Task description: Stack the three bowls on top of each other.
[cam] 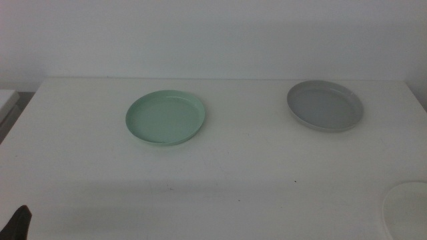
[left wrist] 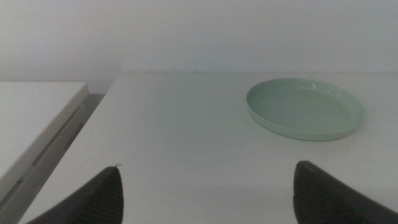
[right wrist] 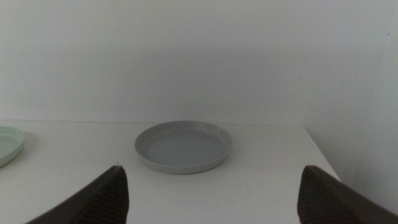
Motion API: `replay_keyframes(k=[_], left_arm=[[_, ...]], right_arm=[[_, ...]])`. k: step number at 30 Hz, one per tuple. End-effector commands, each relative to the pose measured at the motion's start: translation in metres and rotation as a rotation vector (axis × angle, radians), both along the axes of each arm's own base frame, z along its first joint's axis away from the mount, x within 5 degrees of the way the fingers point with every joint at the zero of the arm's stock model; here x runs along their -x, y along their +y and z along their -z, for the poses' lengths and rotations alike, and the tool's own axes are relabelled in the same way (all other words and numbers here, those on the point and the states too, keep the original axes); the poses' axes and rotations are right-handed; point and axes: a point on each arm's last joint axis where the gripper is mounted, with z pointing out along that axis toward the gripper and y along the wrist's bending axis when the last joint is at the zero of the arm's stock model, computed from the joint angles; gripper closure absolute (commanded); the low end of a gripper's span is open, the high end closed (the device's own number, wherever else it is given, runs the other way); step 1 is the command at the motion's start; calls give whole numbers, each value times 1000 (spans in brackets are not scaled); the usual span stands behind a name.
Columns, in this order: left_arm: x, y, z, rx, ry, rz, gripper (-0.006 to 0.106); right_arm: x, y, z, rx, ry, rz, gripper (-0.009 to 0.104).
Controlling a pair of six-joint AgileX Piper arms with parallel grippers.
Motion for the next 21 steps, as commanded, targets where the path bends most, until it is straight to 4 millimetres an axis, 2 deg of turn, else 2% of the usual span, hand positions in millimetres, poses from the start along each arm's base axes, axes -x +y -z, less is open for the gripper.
replay_keyframes(k=[1, 7, 12, 15, 17, 21], left_arm=[[0, 0, -2, -2, -19, 0, 7], [0, 0, -2, -2, -19, 0, 7], [0, 0, -2, -2, -19, 0, 7], [0, 0, -2, -2, -19, 0, 7], [0, 0, -2, 0, -19, 0, 7], [0, 0, -2, 0, -19, 0, 7]], right_arm=[[0, 0, 1, 0, 4, 2, 2], [1, 1, 3, -124, 47, 2, 2], [-4, 1, -42, -150, 77, -5, 2], [-17, 4, -72, -149, 262, -16, 2], [-25, 6, -94, -138, 463, -30, 2], [-35, 10, -123, -118, 852, -58, 2]])
